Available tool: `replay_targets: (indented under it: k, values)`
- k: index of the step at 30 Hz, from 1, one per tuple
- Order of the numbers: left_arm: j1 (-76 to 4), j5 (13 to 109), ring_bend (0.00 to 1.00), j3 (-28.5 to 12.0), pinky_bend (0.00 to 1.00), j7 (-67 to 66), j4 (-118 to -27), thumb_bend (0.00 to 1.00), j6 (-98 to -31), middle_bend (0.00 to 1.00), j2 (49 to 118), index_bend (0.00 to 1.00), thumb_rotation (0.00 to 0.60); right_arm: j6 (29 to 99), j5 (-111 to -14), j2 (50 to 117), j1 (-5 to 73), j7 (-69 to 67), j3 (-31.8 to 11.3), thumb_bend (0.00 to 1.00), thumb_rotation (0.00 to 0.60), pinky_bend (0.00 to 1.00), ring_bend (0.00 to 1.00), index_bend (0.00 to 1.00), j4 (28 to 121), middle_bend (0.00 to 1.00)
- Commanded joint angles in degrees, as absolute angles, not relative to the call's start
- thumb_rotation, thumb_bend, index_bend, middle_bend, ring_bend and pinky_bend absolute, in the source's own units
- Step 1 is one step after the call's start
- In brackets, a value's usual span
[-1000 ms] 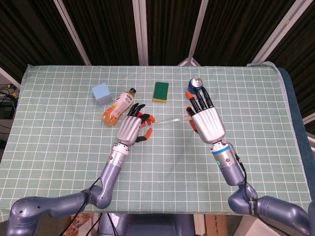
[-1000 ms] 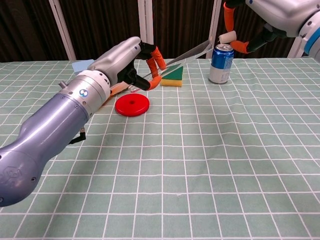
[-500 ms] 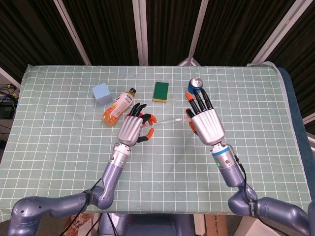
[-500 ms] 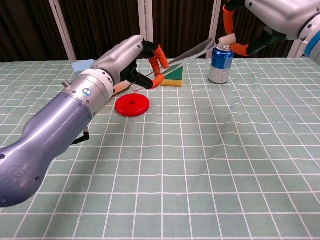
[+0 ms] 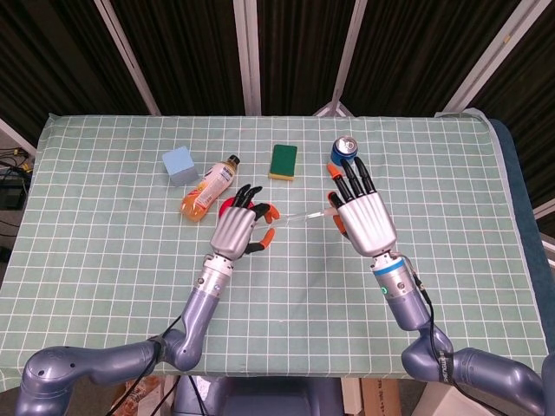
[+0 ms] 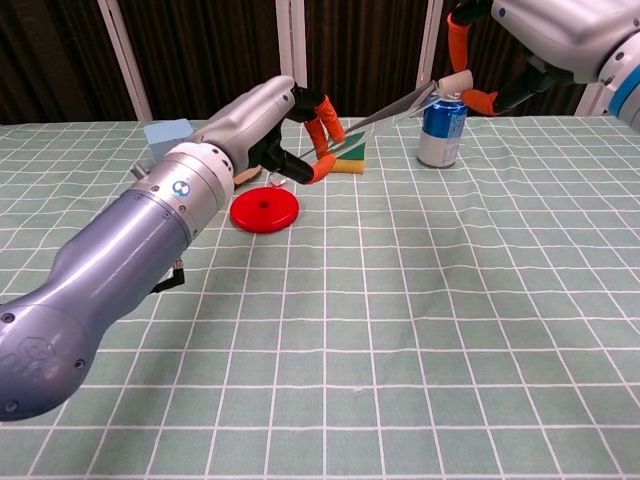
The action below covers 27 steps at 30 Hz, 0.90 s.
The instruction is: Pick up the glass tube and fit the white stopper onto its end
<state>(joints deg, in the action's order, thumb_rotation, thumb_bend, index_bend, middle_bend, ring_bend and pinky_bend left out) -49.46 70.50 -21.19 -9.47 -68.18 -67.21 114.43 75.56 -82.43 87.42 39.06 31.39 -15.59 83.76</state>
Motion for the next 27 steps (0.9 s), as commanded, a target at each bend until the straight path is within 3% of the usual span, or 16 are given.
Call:
replay_targets:
  k: [1, 27]
  values:
    - [-49.54, 70.57, 0.1, -21.22, 0.0, -9.58, -68.16, 0.67, -67.29, 0.52, 114.52, 0.49, 0.6, 75.58, -82.4, 87.46, 39.06, 31.35, -15.55, 0.39, 0.6, 0.0, 0.0, 0.58, 83.75, 0.16]
    - [-50.34, 69.46, 0.1, -22.13, 0.0, -10.79, -68.18, 0.67, -66.99, 0.52, 115.58, 0.49, 0.6, 76.02, -82.65, 87.94, 38.88, 31.75, -14.88, 0.39, 0.6, 0.0, 0.0, 0.58, 84.24, 0.16]
